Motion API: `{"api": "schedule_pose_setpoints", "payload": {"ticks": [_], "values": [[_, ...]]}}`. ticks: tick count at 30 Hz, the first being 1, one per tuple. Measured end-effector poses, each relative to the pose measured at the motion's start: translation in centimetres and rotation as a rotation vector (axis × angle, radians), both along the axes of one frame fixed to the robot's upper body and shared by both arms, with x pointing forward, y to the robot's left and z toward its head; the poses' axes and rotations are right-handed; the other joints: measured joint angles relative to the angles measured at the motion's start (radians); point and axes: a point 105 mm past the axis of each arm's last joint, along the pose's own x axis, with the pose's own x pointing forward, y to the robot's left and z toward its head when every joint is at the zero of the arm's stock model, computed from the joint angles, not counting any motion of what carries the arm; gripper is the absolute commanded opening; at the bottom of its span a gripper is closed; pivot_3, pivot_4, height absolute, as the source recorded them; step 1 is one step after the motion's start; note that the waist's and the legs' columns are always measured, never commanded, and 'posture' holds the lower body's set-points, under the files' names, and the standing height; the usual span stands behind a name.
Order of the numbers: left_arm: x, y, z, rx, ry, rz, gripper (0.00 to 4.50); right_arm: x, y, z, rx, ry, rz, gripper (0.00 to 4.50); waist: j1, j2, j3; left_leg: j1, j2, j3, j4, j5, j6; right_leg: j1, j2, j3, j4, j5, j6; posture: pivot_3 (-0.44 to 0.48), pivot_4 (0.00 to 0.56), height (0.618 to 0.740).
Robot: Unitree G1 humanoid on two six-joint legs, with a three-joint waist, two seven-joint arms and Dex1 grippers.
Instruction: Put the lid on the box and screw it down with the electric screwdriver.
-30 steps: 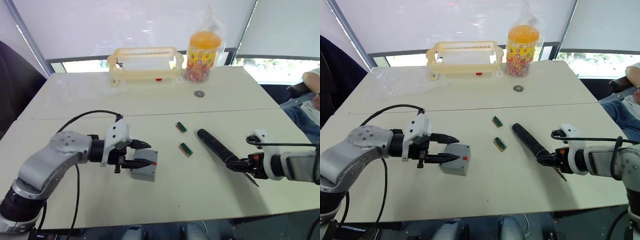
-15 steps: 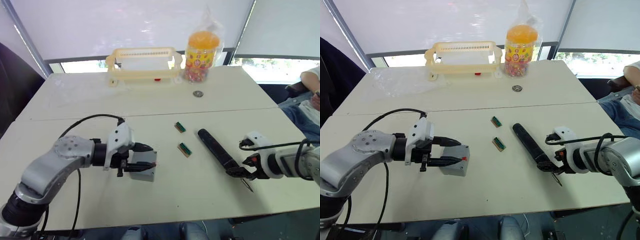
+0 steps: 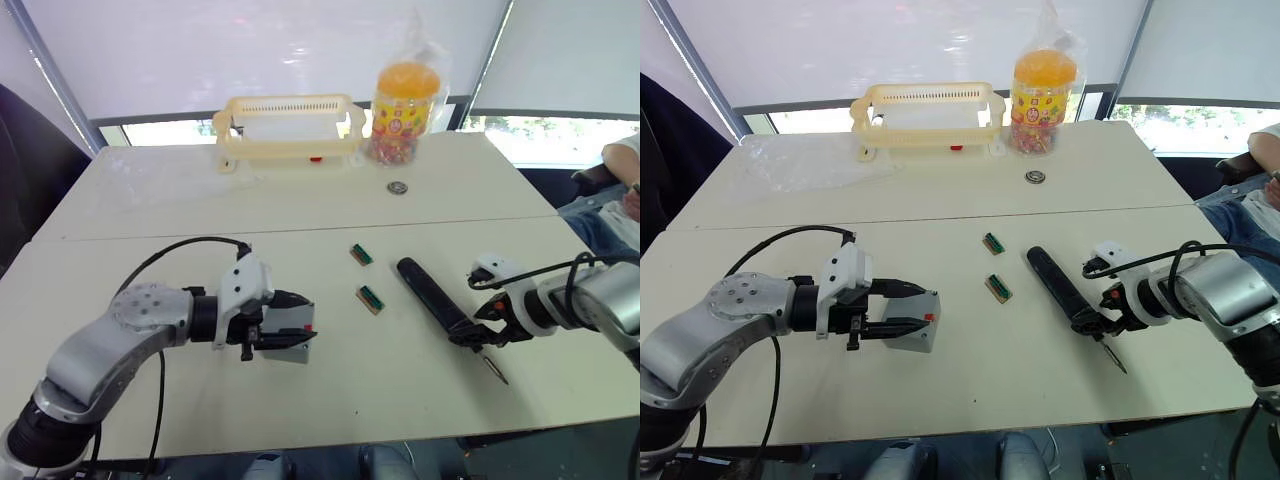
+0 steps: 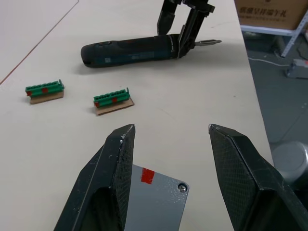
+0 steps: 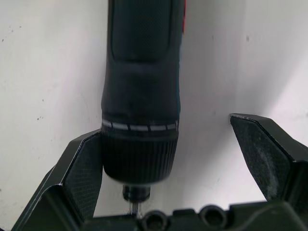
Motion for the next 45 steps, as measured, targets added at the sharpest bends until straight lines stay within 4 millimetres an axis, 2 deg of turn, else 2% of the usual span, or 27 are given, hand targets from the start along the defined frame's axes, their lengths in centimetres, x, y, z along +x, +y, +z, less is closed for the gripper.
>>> {"api": "schedule_pose_setpoints", "payload": {"ticks": [5, 6, 7, 11, 20, 23, 25, 28, 30, 32, 34, 35, 38, 41, 45], "values": [[-0.1, 0.1, -0.4, -0.002, 0.008, 0.019, 2.47, 0.4, 0.2, -0.1, -0.011, 0.013, 0.024, 4.46, 0.000, -0.001, 0.000, 0.000, 0.000, -0.001, 0.000, 0.000, 0.000, 0.001, 0.000, 0.000, 0.000, 0.000, 0.000, 0.000, 0.150, 0.740], [-0.2, 0.0, -0.4, -0.002, 0.008, 0.019, 2.47, 0.5, 0.2, -0.1, -0.014, 0.012, 0.026, 3.96, -0.001, -0.001, -0.001, 0.001, 0.000, -0.001, 0.000, 0.000, 0.000, 0.001, 0.000, 0.000, 0.000, 0.000, 0.000, 0.000, 0.150, 0.740], [-0.2, 0.0, -0.4, -0.001, 0.006, 0.019, 2.47, 0.6, 0.2, -0.2, -0.011, 0.013, 0.024, 3.68, -0.002, -0.002, -0.001, 0.001, 0.000, -0.001, 0.000, 0.000, 0.000, 0.001, 0.000, 0.000, 0.000, 0.000, 0.000, 0.000, 0.150, 0.740], [-0.2, 0.0, -0.4, -0.002, 0.002, 0.025, 2.47, 1.0, 0.7, -0.4, -0.007, 0.011, 0.034, 1.81, -0.002, -0.003, -0.002, 0.003, 0.000, -0.001, 0.000, 0.000, 0.000, 0.003, 0.000, 0.000, -0.001, 0.000, 0.000, 0.000, 0.150, 0.740], [-0.2, 0.1, -0.4, 0.003, 0.005, 0.027, 2.47, 1.1, 0.9, -0.4, 0.005, 0.033, 0.029, 1.79, -0.002, -0.004, -0.002, 0.010, 0.000, -0.001, -0.001, 0.000, 0.000, 0.008, 0.000, 0.000, -0.001, 0.000, 0.000, 0.000, 0.150, 0.740], [0.1, 0.9, -0.5, 0.025, 0.018, 0.042, 2.47, 2.2, 1.3, 0.3, 0.082, -0.007, -0.023, 1.79, -0.006, -0.002, -0.001, 0.010, 0.000, 0.000, -0.001, 0.000, 0.000, 0.008, 0.000, 0.001, -0.001, 0.000, 0.000, 0.000, 0.150, 0.740], [0.7, 2.0, -0.3, 0.030, 0.026, 0.075, 2.47, 3.8, 2.3, 2.2, 0.173, -0.111, -0.045, 1.79, -0.008, 0.000, 0.000, 0.010, 0.000, 0.001, -0.002, 0.000, 0.000, 0.006, 0.001, 0.002, 0.000, 0.000, 0.000, 0.000, 0.150, 0.740], [1.9, 3.3, 0.8, 0.000, 0.032, 0.120, 2.47, 6.8, 4.9, 7.7, 0.390, -0.409, -0.045, 1.79, -0.006, 0.001, 0.001, 0.009, 0.001, 0.000, -0.003, 0.000, 0.000, 0.005, 0.002, 0.002, 0.001, 0.000, 0.000, 0.000, 0.150, 0.740], [2.6, 4.0, 1.5, -0.025, 0.031, 0.144, 2.47, 7.5, 6.5, 11.6, 0.545, -0.633, -0.042, 1.79, 0.000, 0.000, 0.001, 0.007, 0.001, -0.002, -0.003, 0.000, 0.000, 0.003, 0.002, 0.001, 0.002, 0.000, 0.000, 0.000, 0.150, 0.740], [2.7, 4.8, 1.4, -0.006, 0.052, 0.156, 2.47, 6.8, 8.5, 14.0, 0.723, -0.846, -0.020, 1.79, 0.002, -0.001, -0.001, 0.003, 0.001, -0.006, -0.004, 0.000, 0.000, 0.002, 0.002, -0.002, 0.000, 0.000, 0.000, 0.000, 0.150, 0.740], [2.4, 5.4, 0.8, 0.035, 0.085, 0.159, 2.47, 5.3, 10.8, 14.6, 0.877, -0.956, 0.004, 1.79, -0.001, -0.001, -0.001, -0.004, 0.001, -0.005, -0.004, 0.001, -0.002, -0.008, 0.000, 0.000, 0.004, 0.000, 0.000, 0.000, 0.150, 0.740], [2.2, 5.6, 0.5, 0.050, 0.099, 0.157, 2.47, 4.8, 11.4, 14.4, 0.919, -0.979, -0.004, 1.79, -0.001, 0.000, 0.000, -0.005, 0.000, -0.004, -0.004, 0.004, -0.008, -0.009, -0.001, 0.000, 0.005, 0.000, 0.000, 0.000, 0.150, 0.740], [2.1, 5.8, 0.0, 0.055, 0.135, 0.166, 2.47, 3.8, 12.2, 13.8, 0.987, -1.026, -0.043, 1.79, 0.001, 0.000, 0.000, -0.005, -0.002, -0.004, -0.003, 0.003, -0.007, -0.007, -0.003, 0.000, 0.002, 0.000, 0.000, 0.000, 0.150, 0.740], [1.8, 5.3, -0.1, 0.055, 0.130, 0.148, 2.47, 2.4, 14.3, 13.4, 1.075, -1.028, -0.036, 1.79, -0.005, 0.000, 0.000, -0.002, -0.001, -0.004, -0.003, 0.002, -0.004, -0.008, -0.003, 0.001, 0.006, 0.001, 0.000, 0.000, 0.150, 0.740], [1.8, 4.7, -1.1, 0.080, 0.142, 0.131, 2.47, 0.6, 17.1, 12.5, 1.102, -1.015, 0.040, 1.79, -0.007, 0.000, 0.000, 0.000, -0.001, -0.005, -0.004, 0.003, -0.006, -0.008, 0.001, 0.000, 0.012, 0.000, -0.002, 0.000, 0.150, 0.740]]}}
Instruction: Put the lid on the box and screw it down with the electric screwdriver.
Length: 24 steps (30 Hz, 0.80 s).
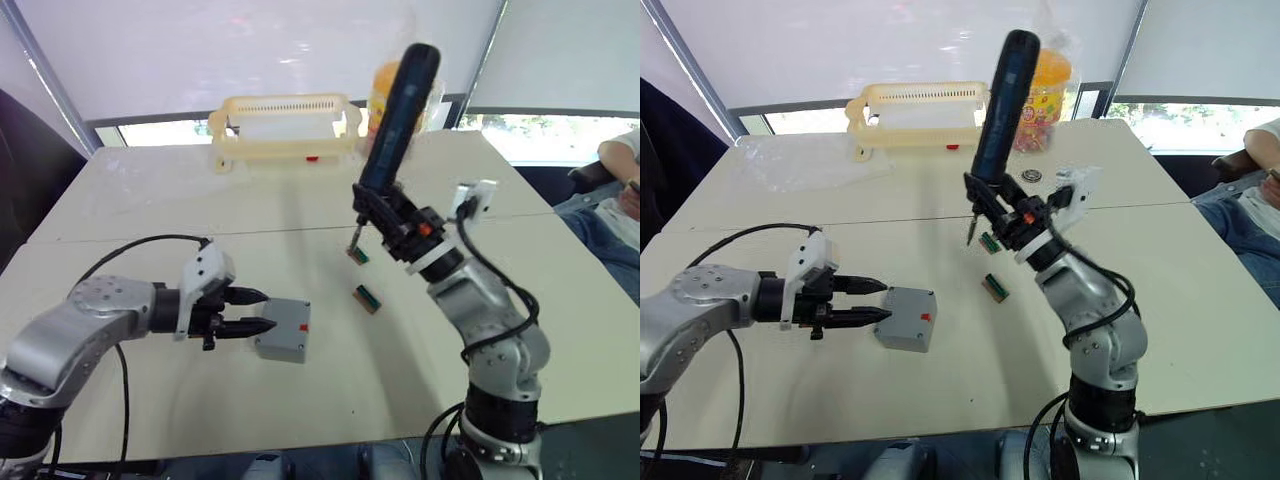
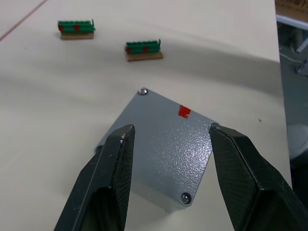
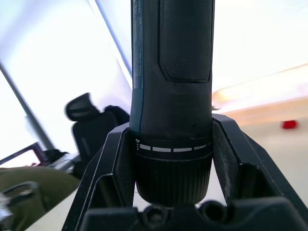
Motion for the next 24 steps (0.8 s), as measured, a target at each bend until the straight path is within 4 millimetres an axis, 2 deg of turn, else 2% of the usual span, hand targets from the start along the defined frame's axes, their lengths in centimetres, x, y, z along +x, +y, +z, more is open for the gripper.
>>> {"api": "schedule_pose_setpoints", "payload": {"ticks": [5, 10, 24], "values": [[0.3, -0.6, -1.5, 0.036, -0.014, -0.022, 2.47, -1.3, 2.8, -2.3, -0.046, 0.010, 0.065, 1.79, -0.001, 0.000, 0.000, 0.001, 0.000, 0.000, 0.000, 0.000, 0.000, 0.000, 0.001, 0.000, 0.000, 0.000, -0.001, 0.000, 0.150, 0.740], [1.1, -0.5, -2.7, 0.049, -0.024, 0.004, 2.47, -1.3, 3.7, -2.9, -0.061, -0.024, 0.077, 1.79, 0.001, 0.000, 0.000, 0.001, 0.000, 0.000, 0.000, 0.000, 0.000, 0.000, 0.001, 0.000, 0.000, 0.000, -0.001, 0.000, 0.150, 0.740], [1.1, -0.6, -3.2, 0.088, -0.087, -0.027, 2.47, -0.4, 5.9, -6.1, -0.142, -0.059, 0.058, 1.79, 0.001, 0.000, -0.001, 0.003, 0.000, 0.000, 0.000, 0.000, -0.001, 0.002, 0.001, 0.000, 0.000, 0.000, -0.001, 0.000, 0.150, 0.740]]}}
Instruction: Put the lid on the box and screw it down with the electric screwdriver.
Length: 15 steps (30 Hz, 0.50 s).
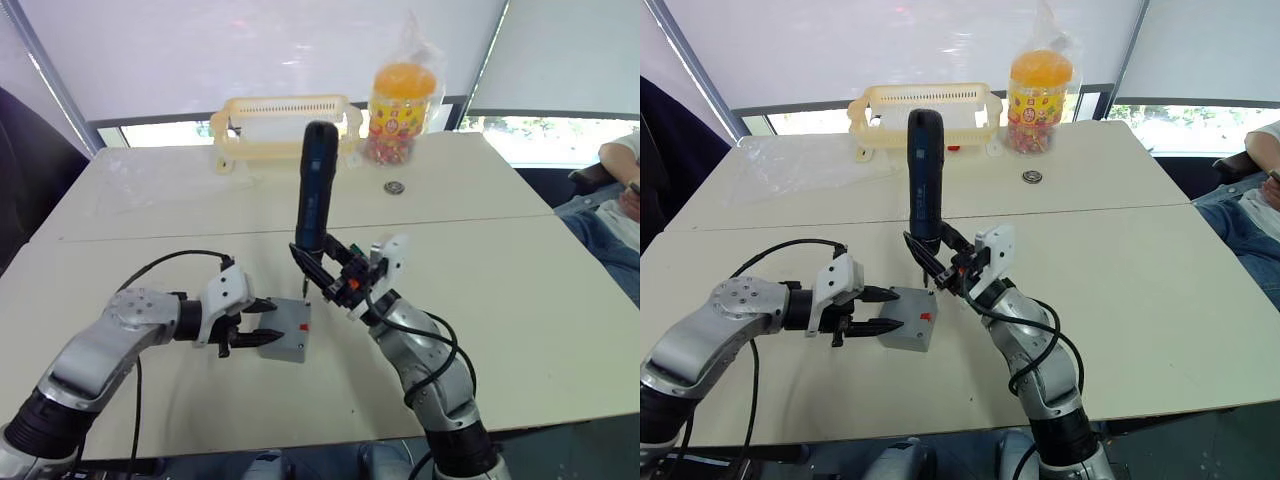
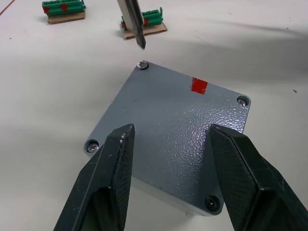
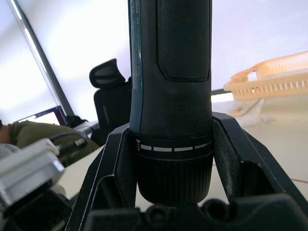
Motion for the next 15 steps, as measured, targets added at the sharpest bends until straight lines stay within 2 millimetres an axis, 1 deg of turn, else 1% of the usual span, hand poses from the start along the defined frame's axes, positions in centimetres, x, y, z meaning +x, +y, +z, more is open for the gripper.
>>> {"api": "schedule_pose_setpoints", "payload": {"ticks": [7, 15], "values": [[0.0, 0.0, 0.0, -0.002, 0.002, 0.001, 2.47, 0.0, 0.0, -0.2, -0.010, -0.022, 0.001, 1.79, 0.000, 0.000, 0.000, 0.001, 0.000, 0.000, 0.000, 0.000, 0.000, 0.001, 0.000, 0.000, 0.000, 0.000, 0.000, 0.000, 0.150, 0.740], [0.0, 0.0, -0.1, -0.005, 0.003, 0.003, 2.47, 0.2, -0.1, -1.3, -0.030, -0.005, -0.011, 1.79, 0.000, 0.000, 0.000, 0.002, 0.000, 0.000, 0.000, 0.000, 0.000, 0.002, 0.000, 0.000, 0.000, 0.000, 0.000, 0.000, 0.150, 0.740]]}}
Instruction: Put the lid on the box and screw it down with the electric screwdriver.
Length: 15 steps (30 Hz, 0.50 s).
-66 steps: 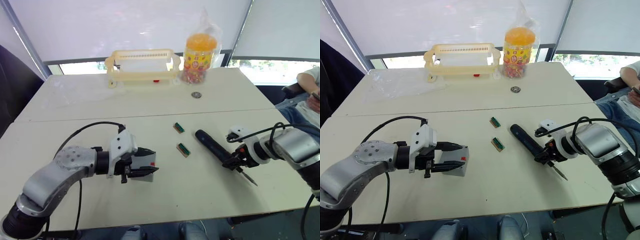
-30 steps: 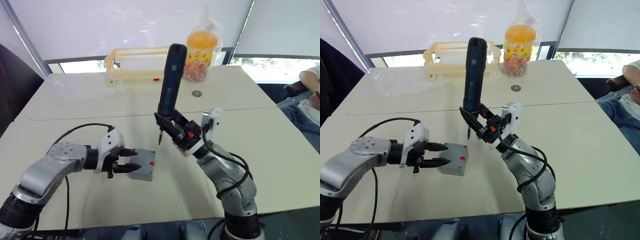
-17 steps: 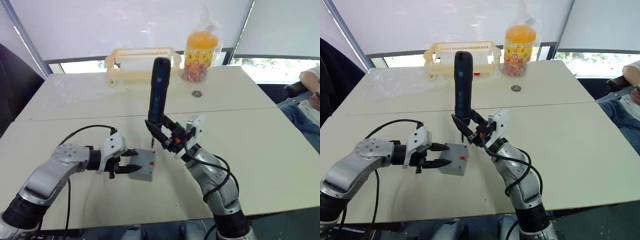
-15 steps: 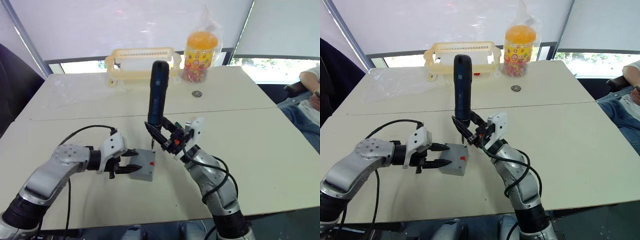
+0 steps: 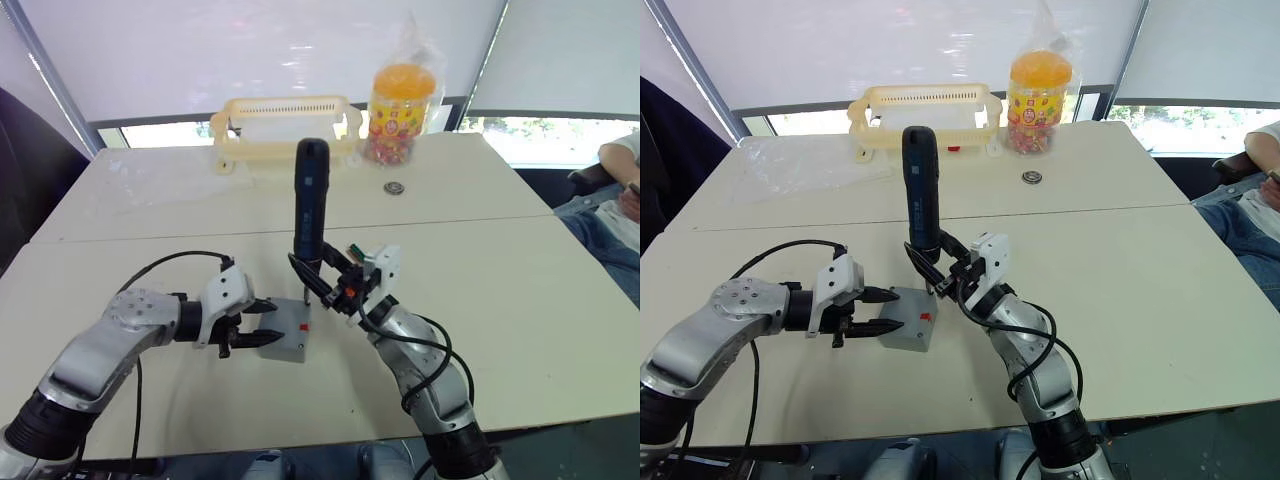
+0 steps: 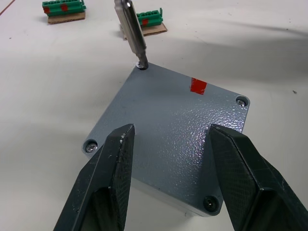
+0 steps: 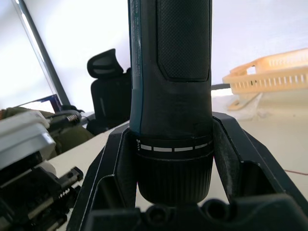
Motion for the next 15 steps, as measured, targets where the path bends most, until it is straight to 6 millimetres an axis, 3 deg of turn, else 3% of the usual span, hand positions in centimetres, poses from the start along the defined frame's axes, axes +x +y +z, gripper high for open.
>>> {"api": "schedule_pose_setpoints", "payload": {"ticks": [15], "values": [[-0.14, -0.06, -0.25, -0.003, 0.015, 0.005, 2.47, 0.21, -0.06, -0.19, 0.010, 0.004, -0.008, 1.79, 0.000, 0.000, 0.000, 0.010, 0.000, 0.000, -0.002, 0.000, 0.001, 0.010, 0.000, 0.000, -0.002, -0.001, 0.000, 0.000, 0.150, 0.740]]}}
